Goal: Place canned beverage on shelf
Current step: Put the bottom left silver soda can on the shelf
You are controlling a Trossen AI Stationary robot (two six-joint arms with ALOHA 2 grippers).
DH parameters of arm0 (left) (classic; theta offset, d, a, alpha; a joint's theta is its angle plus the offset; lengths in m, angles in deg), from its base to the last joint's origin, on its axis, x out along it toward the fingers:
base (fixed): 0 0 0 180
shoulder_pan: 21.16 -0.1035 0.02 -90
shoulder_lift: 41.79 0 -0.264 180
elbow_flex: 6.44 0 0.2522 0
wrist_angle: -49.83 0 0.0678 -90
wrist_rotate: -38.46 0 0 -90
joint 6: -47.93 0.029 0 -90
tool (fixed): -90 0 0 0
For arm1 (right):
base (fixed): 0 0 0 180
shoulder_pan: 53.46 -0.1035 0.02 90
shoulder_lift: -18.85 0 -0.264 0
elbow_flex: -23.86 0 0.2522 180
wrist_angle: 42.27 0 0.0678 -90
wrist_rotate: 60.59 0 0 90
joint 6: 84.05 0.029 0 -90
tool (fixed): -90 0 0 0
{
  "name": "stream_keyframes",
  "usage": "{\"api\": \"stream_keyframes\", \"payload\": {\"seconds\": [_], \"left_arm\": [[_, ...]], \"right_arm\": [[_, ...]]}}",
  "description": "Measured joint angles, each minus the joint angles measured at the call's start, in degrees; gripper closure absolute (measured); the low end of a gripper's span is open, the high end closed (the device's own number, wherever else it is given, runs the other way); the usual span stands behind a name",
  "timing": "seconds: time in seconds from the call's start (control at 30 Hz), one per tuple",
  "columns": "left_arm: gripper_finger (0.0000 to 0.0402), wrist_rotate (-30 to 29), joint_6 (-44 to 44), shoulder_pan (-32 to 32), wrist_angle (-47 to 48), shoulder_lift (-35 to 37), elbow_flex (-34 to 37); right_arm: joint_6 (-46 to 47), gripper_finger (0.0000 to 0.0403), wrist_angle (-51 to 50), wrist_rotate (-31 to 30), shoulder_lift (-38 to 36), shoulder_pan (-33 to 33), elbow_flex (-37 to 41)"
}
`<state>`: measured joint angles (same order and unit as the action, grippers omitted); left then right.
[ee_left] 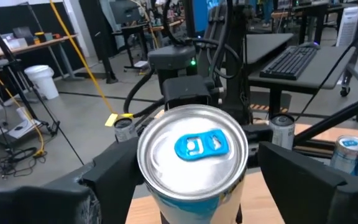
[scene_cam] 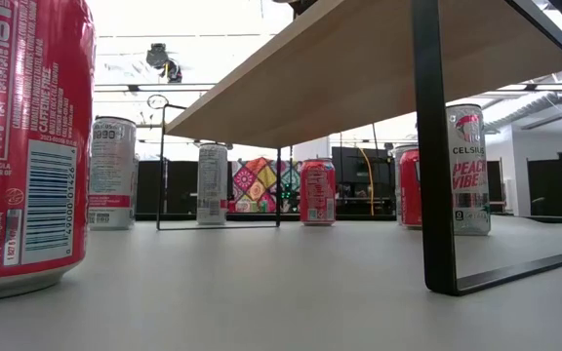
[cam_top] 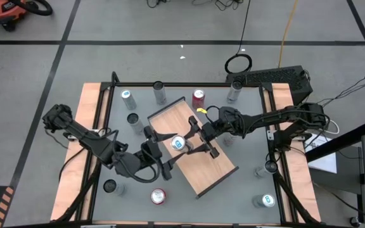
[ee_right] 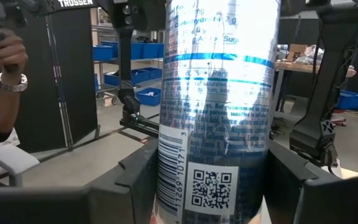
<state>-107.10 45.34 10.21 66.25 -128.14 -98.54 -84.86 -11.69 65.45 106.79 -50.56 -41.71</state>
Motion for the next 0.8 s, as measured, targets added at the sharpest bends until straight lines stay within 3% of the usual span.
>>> {"api": "stream_keyframes", "payload": {"seconds": [0.33, 0.67, 0.8], "left_arm": [[0.015, -1.3, -2.08, 0.0, 2.17, 0.11, -0.07], [0.0091, -1.84, -4.97, -0.71, 4.29, 0.05, -0.09], [0.0087, -1.85, -5.04, -1.3, 4.02, 0.05, -0.09]], "right_arm": [[0.06, 0.0211, -0.44, 0.24, 0.0, 0.02, 0.02], [-0.23, 0.0211, 0.03, -0.14, -0.03, 0.02, -0.04], [-0.23, 0.0211, 0.1, -0.15, -0.02, 0.03, -0.05]]}}
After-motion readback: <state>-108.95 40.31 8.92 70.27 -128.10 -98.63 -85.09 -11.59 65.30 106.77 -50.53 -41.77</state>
